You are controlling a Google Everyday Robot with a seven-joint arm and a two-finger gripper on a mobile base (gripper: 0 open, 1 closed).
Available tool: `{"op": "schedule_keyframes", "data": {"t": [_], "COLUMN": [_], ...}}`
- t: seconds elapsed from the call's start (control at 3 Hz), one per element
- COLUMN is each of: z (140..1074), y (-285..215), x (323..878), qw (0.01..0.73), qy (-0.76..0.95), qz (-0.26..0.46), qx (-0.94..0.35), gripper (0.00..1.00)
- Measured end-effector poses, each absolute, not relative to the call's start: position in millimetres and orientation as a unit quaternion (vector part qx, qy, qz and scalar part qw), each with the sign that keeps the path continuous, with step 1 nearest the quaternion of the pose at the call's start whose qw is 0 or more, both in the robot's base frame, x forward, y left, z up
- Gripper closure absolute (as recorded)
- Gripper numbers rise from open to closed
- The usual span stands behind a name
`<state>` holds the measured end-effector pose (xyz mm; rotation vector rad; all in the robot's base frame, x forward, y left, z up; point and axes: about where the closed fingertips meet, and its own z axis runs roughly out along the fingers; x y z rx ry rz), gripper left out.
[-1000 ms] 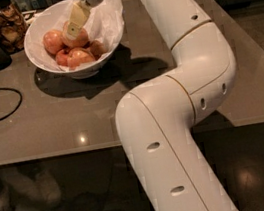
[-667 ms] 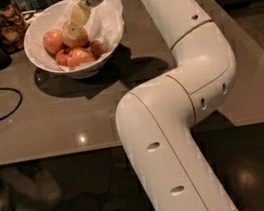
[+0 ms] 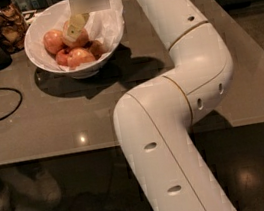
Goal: Pick apple from white bowl
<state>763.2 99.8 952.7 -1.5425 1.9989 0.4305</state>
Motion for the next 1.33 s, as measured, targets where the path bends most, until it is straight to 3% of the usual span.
{"op": "schedule_keyframes", "data": {"t": [1.33], "z": [942], "y": [125], "x": [759], "qw": [0.273], "qy": [0.730], "qz": [0.162], "qx": [-0.605], "gripper": [0.31]}}
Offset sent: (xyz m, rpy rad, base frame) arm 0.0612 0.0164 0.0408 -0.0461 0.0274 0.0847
